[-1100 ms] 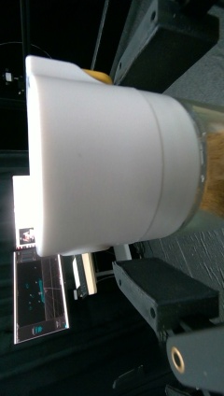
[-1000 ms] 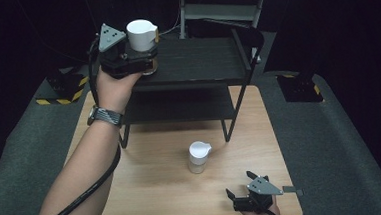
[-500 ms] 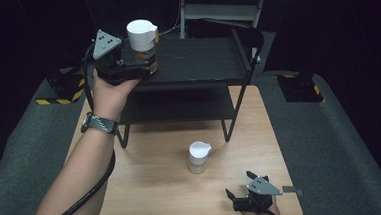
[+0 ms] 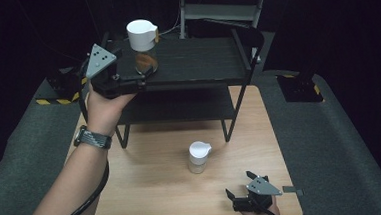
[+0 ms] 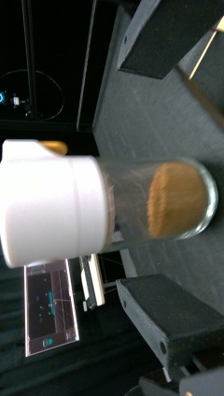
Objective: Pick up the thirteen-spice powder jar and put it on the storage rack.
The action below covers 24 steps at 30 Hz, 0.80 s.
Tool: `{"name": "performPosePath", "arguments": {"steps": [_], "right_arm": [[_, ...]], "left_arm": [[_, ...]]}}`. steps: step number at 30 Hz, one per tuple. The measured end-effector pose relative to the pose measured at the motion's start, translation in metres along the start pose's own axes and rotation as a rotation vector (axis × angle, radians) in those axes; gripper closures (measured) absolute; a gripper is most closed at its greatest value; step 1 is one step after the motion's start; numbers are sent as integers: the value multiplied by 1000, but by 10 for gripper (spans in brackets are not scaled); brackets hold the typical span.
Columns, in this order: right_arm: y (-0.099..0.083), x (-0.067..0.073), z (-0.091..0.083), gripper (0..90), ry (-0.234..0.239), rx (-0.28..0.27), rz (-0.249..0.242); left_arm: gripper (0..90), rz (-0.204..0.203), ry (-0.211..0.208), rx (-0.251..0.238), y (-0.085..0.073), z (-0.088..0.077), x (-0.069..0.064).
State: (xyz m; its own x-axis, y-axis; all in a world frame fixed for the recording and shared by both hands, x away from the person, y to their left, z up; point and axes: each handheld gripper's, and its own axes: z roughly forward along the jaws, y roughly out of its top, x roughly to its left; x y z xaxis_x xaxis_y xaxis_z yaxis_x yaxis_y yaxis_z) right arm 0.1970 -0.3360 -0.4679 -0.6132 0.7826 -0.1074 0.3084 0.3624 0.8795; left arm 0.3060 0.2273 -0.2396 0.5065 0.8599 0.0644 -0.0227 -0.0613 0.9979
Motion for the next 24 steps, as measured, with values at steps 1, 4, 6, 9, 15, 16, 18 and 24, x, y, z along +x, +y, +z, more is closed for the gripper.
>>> {"name": "performPosePath", "arguments": {"steps": [1,4,6,9,15,16,18,24], "right_arm": [[0,0,0,12,0,-1,2],[0,0,0,12,-1,-1,0],[0,0,0,11,-2,-1,-1],[0,0,0,12,-2,1,0],[0,1,0,11,-5,2,-2],[0,1,0,12,-5,2,-2],[0,1,0,12,-5,2,-1],[1,2,0,12,-7,3,-1]], "left_arm": [[4,1,-5,1,-2,-2,0],[4,17,-16,3,-9,-8,-3],[3,15,-25,2,-15,-14,-5],[3,17,-35,7,-23,-22,-8],[3,21,-54,25,-43,-34,-12],[3,24,-53,26,-47,-37,-13],[3,23,-55,30,-56,-42,-15],[3,43,-59,56,-80,-55,-22]]}}
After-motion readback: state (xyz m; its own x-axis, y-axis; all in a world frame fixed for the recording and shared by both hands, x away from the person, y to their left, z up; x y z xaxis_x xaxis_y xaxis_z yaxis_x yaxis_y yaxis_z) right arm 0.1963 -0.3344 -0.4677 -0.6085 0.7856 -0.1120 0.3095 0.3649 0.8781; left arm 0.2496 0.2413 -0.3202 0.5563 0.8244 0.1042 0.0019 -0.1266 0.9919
